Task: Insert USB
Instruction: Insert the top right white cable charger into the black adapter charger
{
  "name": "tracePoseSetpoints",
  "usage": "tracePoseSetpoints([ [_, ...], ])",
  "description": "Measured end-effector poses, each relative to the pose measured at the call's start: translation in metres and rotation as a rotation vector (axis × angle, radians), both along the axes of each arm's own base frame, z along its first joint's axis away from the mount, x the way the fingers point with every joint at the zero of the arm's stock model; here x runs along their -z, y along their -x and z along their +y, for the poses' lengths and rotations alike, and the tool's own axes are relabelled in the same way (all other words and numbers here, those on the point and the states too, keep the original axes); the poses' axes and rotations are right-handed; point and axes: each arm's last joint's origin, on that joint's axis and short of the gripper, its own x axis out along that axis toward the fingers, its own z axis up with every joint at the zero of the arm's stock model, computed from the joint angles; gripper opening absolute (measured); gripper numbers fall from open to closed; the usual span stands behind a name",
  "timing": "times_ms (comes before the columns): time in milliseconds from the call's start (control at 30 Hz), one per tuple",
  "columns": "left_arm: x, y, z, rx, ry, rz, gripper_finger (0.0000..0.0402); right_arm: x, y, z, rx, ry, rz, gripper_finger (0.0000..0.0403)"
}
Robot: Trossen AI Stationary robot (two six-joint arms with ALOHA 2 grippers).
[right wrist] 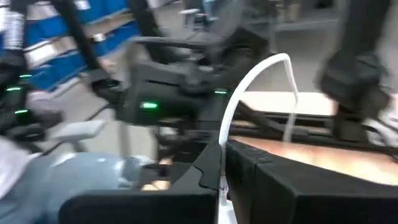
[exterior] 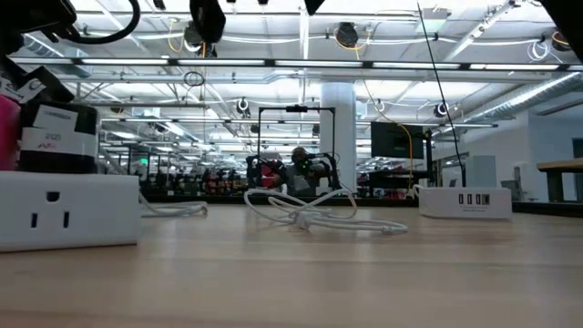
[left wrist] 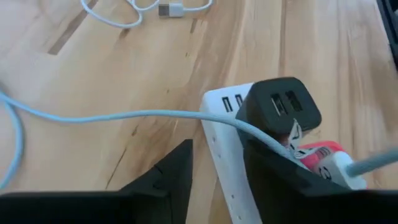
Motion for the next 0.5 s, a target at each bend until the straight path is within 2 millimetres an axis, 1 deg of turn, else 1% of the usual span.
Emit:
tracePoseSetpoints([
  [167, -0.001, 0.000, -0.001, -0.005, -0.004, -0.024, 0.0154, 0.004, -0.001, -0.024, 0.118, 0.030, 0.041, 0.0000],
  [300, -0.003, 0.003, -0.004, -0.031, -0.061, -0.082, 0.0154, 0.013, 0.001, -0.041, 0.194, 0.095, 0.121, 0.0000],
  [400, -0.004, 0.008, -0.003, -0.077, -0.138, -0.136, 0.0154, 0.013, 0.007, -0.049, 0.250, 0.144, 0.153, 0.0000],
  [500, -0.005, 0.011, -0.003, -0.127, -0.179, -0.193, 0.0155, 0.011, 0.021, -0.053, 0.283, 0.160, 0.164, 0.0000],
])
